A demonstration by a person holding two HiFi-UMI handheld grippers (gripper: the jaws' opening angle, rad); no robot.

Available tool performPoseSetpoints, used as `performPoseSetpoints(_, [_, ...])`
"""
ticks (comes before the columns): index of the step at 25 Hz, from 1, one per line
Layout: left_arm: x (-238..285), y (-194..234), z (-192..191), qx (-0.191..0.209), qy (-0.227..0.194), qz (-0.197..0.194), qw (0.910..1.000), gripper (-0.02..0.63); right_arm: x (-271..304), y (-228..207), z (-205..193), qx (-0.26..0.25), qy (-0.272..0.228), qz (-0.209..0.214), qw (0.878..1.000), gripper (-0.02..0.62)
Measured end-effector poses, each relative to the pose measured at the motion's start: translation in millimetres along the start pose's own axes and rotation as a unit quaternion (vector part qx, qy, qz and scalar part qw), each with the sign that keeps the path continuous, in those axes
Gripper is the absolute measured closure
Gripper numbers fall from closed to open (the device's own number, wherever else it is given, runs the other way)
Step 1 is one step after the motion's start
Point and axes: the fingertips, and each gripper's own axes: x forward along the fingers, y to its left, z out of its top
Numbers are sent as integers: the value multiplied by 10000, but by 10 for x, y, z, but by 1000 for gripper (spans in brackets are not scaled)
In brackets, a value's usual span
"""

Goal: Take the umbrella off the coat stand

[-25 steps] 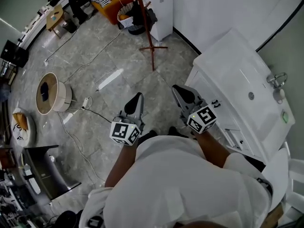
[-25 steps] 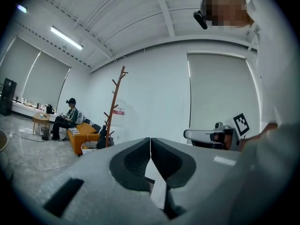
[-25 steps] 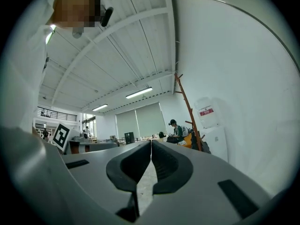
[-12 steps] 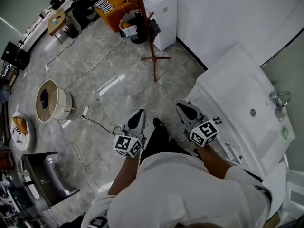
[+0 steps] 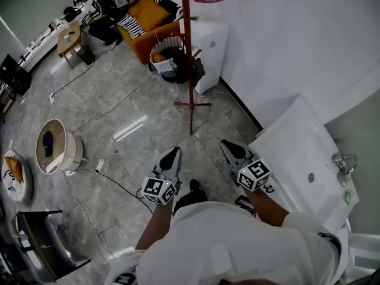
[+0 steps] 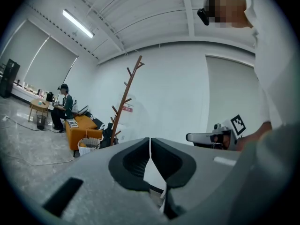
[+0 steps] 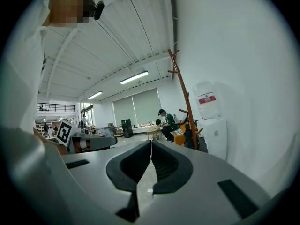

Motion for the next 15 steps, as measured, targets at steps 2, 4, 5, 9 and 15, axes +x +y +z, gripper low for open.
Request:
performPoseSetpoints(2, [149,199,141,19,-60,-39,10000,588,239,-87,152,-72,-42,2,10000,581])
performPoseSetpoints(4, [296,405,257,47,-82,-85,9999,588,452,-172,288,-118,-120,-8,9999,581])
performPoseSetpoints(5, [369,504,302,65,-85,-114,9999,588,546,-219,340,-128,-157,-27,9998,581])
performPoseSetpoints(9, [659,815,423,54,-26,-227,9997,588,817,-449,473,-55,-216,-170,9996,581])
performPoseSetpoints(15, [1166,1211,469,2,75,-251,9997,588,1200,-953,549,92,-235,-309,9992,581])
